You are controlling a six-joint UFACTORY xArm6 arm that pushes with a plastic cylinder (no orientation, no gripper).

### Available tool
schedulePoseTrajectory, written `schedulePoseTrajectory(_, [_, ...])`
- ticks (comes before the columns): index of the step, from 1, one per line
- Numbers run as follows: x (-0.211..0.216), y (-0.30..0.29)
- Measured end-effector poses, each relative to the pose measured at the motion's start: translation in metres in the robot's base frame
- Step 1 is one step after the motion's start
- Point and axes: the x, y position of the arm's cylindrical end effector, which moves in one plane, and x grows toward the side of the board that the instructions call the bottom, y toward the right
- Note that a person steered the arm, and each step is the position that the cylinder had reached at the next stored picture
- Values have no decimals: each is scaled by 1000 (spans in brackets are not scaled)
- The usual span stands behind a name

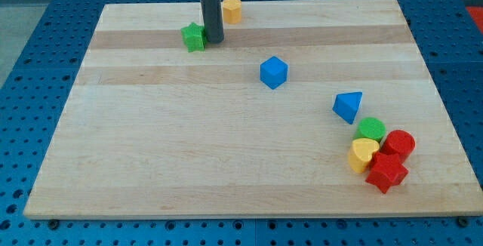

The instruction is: Move the green star towards the top left corner

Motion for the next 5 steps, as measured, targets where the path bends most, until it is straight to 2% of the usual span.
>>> schedulePoseTrajectory(3, [11, -4])
schedulePoseTrajectory(5, [7, -33])
